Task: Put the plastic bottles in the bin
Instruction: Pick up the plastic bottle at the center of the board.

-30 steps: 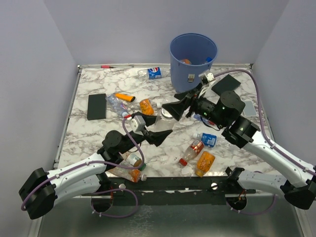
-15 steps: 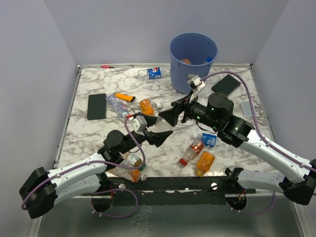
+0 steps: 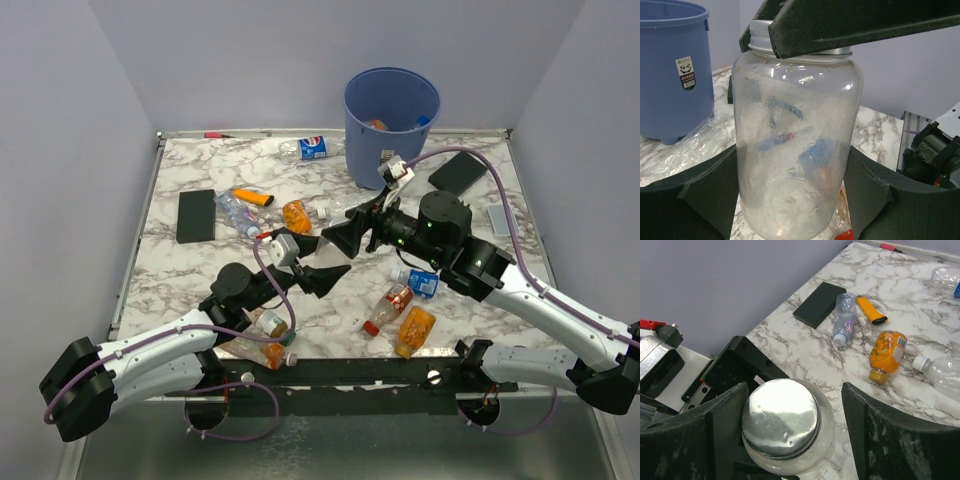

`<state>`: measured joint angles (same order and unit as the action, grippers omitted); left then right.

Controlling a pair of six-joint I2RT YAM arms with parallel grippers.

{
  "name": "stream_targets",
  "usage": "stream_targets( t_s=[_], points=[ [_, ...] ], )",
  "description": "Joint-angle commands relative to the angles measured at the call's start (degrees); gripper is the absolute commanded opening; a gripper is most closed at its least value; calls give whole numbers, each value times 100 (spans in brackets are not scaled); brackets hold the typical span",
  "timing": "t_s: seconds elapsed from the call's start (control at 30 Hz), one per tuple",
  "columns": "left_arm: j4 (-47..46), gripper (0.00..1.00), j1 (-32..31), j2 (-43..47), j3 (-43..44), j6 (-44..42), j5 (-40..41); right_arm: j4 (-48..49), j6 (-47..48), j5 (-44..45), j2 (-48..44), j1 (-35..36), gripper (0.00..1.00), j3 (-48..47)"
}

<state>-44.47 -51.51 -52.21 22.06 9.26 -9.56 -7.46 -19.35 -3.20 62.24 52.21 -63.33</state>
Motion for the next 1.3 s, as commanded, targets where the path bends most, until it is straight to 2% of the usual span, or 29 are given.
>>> stream_targets(
  t_s=[0.0, 0.13, 0.17, 0.27, 0.4, 0.5, 0.63, 0.87, 0.9, 1.03, 1.13, 1.27],
  points=[
    [-107, 39, -26, -25, 180, 71, -43, -182, 95, 193, 46, 61, 77, 104],
    [-106, 39, -33, -44, 186, 76, -60, -169, 96, 253, 52, 62, 65, 157],
    [-108, 39, -33, -42, 192, 83, -62, -168, 86, 251, 59, 62, 66, 162],
    [-107, 39, -32, -36, 193, 85, -63, -214, 47, 271, 109, 62, 80, 145],
    [-108, 39, -31, -7, 192, 95, -70, -171, -1, 264, 147, 62, 81, 204],
    [-106, 39, -30, 4, 184, 83, -68, -67, -39, 286, 111, 62, 68, 278],
    [-102, 42, -42, 0, 184, 68, -69, -3, -27, 289, 46, 62, 36, 308],
    [-3, 82, -58, 46, 202, 9, 29, 34, -18, 289, -70, 62, 4, 296],
    [3, 86, -69, 44, 202, 6, 53, 38, -23, 289, -83, 62, 1, 288],
    [25, 99, -83, 73, 189, 4, 203, -84, -4, 627, -108, 62, 1, 117],
    [41, 99, -108, 151, 161, -22, 441, -435, 299, 1111, -129, 62, 0, -385],
    [93, 99, -146, 281, 138, -66, 814, -998, 1022, 2295, 29, 62, 0, -1527]
  ],
)
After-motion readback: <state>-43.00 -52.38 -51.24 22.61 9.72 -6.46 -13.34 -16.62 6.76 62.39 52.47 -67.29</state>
